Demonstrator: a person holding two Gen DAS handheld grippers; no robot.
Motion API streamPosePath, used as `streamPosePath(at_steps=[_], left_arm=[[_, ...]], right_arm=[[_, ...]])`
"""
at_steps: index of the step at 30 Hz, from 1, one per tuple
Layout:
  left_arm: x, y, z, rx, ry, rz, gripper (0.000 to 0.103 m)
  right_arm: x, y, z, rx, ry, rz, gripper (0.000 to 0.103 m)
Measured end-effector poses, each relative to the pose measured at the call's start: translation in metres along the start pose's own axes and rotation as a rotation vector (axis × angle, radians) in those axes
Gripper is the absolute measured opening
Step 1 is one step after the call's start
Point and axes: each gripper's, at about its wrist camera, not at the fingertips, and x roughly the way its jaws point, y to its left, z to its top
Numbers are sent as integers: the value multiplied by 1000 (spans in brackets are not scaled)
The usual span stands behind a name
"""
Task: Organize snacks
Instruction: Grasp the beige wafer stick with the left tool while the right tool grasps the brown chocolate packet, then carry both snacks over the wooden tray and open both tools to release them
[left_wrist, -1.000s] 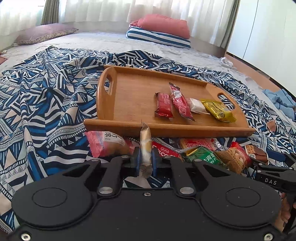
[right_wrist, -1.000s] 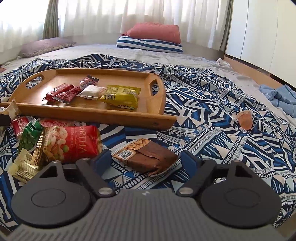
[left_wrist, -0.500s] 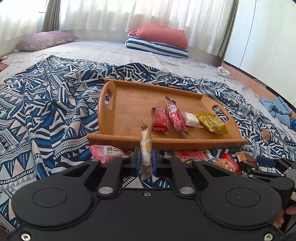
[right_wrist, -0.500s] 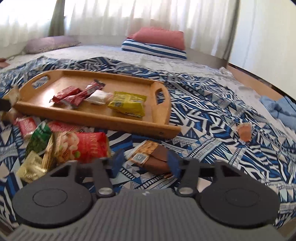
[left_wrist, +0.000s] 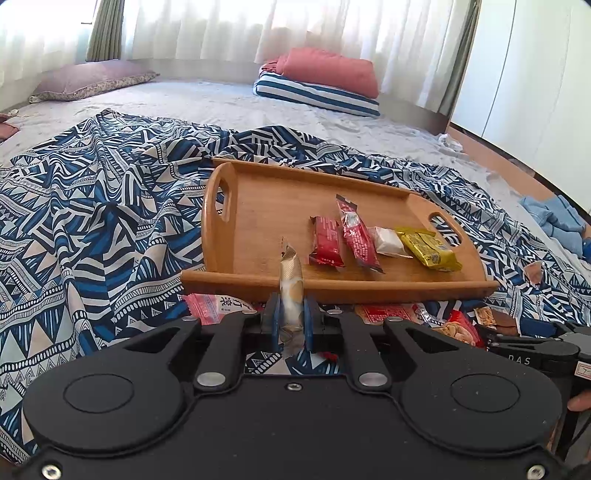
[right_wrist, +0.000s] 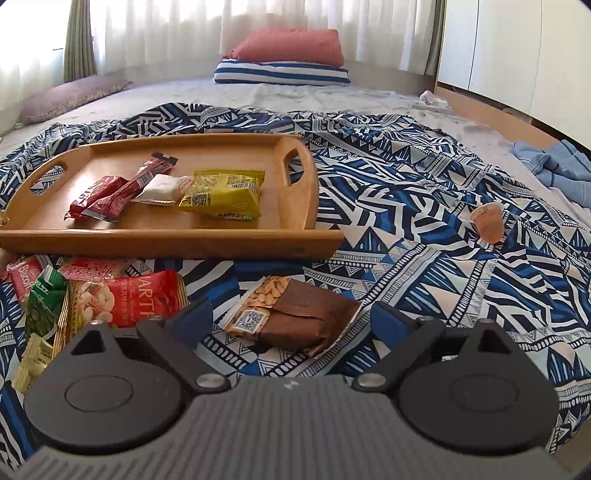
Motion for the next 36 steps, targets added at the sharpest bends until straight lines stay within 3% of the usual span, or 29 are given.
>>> streamPosePath(at_steps=[2,6,10,16,23,36], left_arm=[[2,0,1,-3,2,-3,12],[3,-1,1,-2,2,-9,12],[4,-1,2,-10,2,-15,12],[4,2,5,-27,-3,-19,12],[3,2,13,-14,-19,-15,12],[33,6,57,-48,-10,-37,12]], right_arm=[[2,2,0,8,9,7,97],[3,3,-1,25,17,20,71],[-5,13,-1,-39,-16,11,58],[-11,19,1,-84,-27,18,56],[-20,12,11,-44,-51,15,56],[-16,1,77,41,-83,98,57]])
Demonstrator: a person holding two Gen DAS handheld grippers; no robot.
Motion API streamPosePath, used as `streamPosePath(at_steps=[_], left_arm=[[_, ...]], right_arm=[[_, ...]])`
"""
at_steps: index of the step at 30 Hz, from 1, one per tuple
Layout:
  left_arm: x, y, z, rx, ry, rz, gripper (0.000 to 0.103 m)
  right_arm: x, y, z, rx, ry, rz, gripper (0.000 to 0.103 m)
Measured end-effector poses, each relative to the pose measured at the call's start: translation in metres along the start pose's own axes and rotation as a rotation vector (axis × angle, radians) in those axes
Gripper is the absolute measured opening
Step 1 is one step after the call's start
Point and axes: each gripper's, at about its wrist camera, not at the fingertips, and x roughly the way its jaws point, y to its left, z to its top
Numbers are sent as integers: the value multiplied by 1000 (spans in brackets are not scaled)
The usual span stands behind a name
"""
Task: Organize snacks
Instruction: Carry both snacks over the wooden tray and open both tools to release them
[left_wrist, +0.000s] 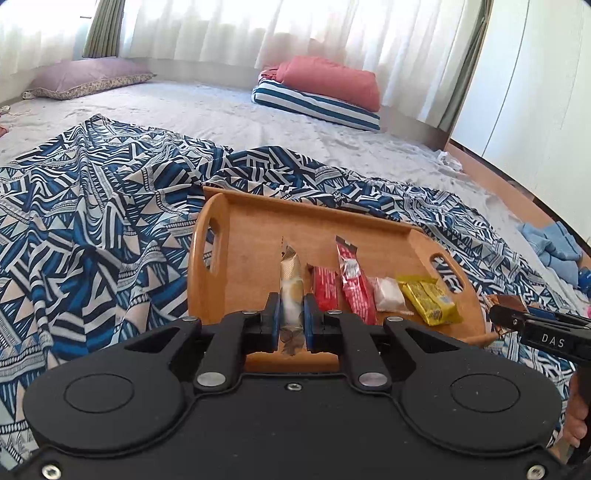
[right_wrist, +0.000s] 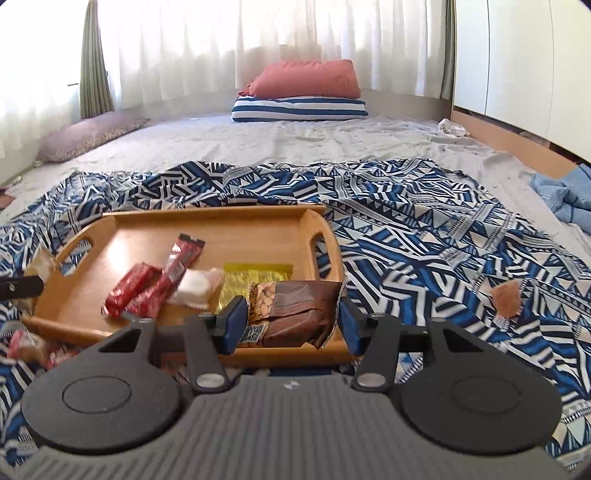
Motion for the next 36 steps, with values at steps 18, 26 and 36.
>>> streamPosePath(at_steps=[18,26,36], left_arm=[[82,7,23,-22,118,55,12],[98,2,19,-5,143,64,12],[106,-6,17,2,151,50,12]], right_arm=[[119,6,74,66,138,65,58],[157,18,65,52,196,59,58],[165,24,60,17,200,57,60]])
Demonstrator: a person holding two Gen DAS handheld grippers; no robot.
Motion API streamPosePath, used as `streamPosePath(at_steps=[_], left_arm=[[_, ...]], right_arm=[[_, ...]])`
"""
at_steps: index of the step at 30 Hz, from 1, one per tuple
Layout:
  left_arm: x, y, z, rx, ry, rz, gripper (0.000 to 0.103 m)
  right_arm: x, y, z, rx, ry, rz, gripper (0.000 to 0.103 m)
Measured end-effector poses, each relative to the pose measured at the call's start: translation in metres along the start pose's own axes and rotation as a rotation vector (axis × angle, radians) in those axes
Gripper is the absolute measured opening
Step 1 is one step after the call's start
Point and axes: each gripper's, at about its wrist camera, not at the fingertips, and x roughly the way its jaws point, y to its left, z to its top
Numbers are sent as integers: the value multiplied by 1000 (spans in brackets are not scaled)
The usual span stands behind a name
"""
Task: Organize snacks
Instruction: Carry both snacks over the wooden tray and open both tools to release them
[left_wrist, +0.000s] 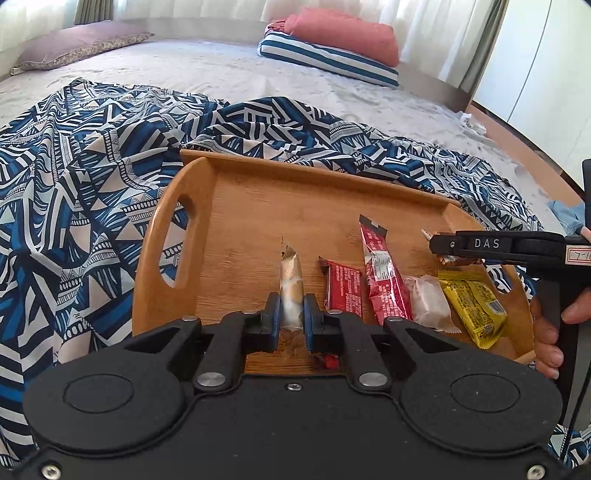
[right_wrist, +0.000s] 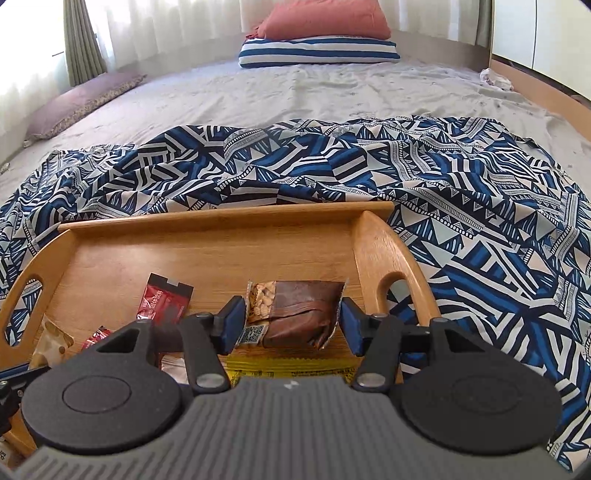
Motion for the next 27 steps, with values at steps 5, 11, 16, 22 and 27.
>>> streamPosePath(at_steps=[5,11,16,22,27], left_arm=[[1,-2,-2,4,1,-3,12],[2,-4,-3,11,0,-13,12],[2,-5,-3,9,0,-18,13],[1,-4,-3,5,-3,-12,17],[-8,-3,-4,20,-27,0,42]], right_arm=[[2,-1,-4,-2,7,4,60],[1,-3,-10,3,11,14,61],[0,-5,-11,7,10,22,63],[-4,-6,-10,22,0,37,75],[-14,-6,-8,19,-20,39,79]])
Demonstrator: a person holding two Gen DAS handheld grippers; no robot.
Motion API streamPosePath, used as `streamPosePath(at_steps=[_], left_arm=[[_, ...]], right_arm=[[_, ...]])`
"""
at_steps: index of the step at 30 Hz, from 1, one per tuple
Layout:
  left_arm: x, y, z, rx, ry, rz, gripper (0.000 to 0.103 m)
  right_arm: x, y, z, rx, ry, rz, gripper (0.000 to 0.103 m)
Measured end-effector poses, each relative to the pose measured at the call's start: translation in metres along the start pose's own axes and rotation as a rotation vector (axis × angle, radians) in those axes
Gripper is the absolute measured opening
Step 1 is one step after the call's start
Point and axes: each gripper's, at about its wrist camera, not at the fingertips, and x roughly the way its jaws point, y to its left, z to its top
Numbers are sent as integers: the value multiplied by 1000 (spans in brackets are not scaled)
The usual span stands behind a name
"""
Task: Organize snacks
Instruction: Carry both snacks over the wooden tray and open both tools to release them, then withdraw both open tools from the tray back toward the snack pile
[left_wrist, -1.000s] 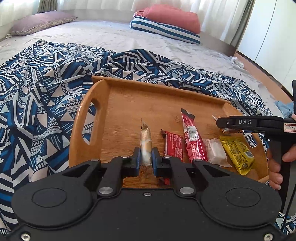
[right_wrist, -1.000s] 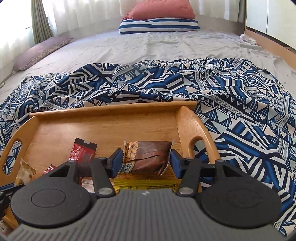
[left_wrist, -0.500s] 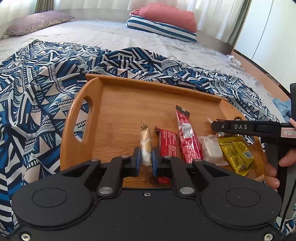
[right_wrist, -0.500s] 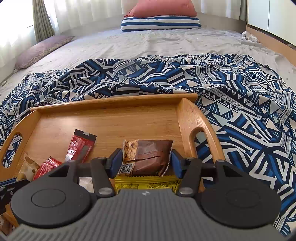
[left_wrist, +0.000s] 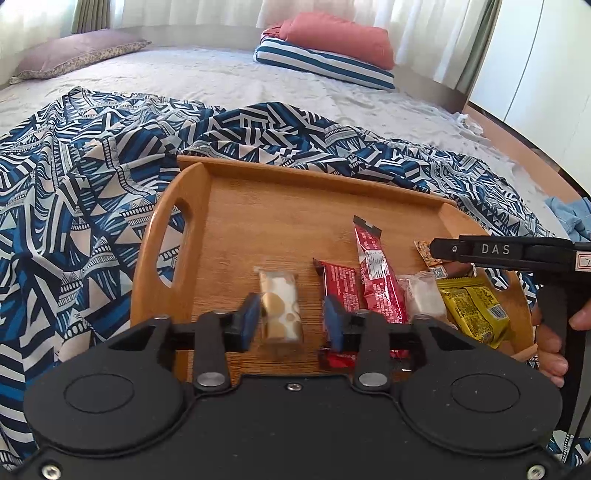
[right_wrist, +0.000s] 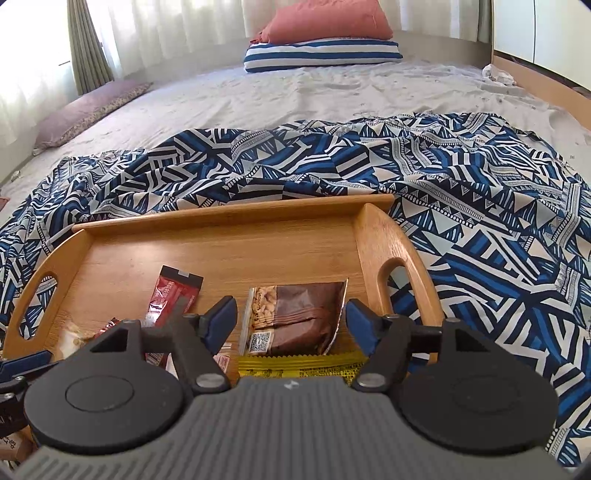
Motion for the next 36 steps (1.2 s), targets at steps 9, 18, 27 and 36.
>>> streamPosePath(at_steps=[9,18,27,36], left_arm=[[-27,3,-7,18,-38,-10,70],[-61,3,-18,69,-82,-5,85],[-88,4,-38,112,-106,-17,91],[-106,12,-63,139,-124,-20,95]], right_arm=[[-35,11,-6,-62,-62,17,87],[-75,27,-29,-130,-108,47,92],[-108,35,-57,-155,-156,74,102],[-131,34,-86,-166,-166,88,103]])
